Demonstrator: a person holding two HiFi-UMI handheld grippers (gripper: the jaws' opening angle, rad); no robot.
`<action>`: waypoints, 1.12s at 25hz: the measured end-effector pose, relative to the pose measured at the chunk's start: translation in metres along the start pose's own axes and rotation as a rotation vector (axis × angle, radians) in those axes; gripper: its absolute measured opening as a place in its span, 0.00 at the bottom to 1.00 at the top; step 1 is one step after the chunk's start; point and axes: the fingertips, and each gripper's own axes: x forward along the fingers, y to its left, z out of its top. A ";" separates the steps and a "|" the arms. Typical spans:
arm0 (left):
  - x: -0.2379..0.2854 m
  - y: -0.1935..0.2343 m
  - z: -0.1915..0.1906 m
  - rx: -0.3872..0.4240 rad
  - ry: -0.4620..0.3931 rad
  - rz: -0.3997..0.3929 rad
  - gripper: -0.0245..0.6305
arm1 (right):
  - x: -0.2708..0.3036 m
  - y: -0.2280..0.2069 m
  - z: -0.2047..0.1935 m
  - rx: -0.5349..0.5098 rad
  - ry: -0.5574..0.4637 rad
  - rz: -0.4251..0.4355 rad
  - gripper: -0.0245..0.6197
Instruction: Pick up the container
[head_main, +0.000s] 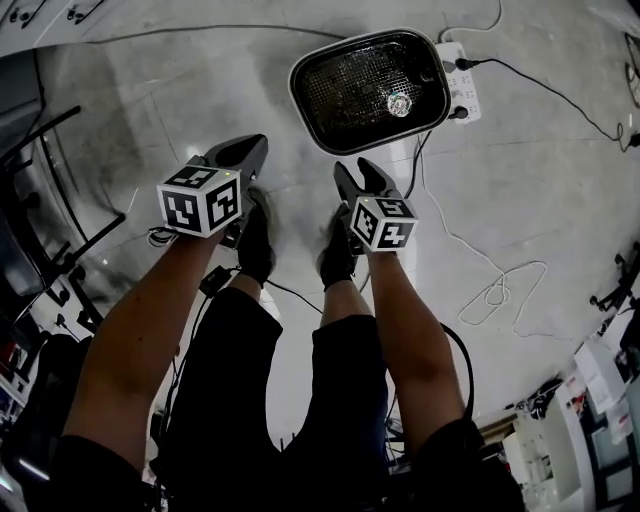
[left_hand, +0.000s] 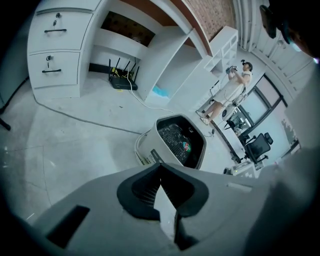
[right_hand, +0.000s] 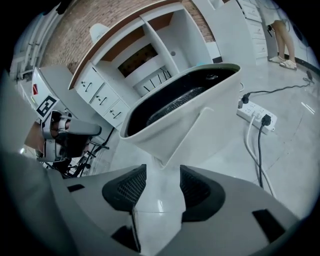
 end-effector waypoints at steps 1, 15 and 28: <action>0.002 0.002 -0.001 0.001 0.002 0.000 0.05 | 0.005 -0.001 -0.001 0.001 0.003 0.003 0.31; 0.030 0.023 -0.020 -0.012 0.020 -0.017 0.05 | 0.056 -0.018 -0.003 0.047 0.008 -0.008 0.32; 0.029 0.024 -0.023 -0.043 0.018 -0.024 0.05 | 0.045 0.004 0.000 0.212 -0.045 0.149 0.19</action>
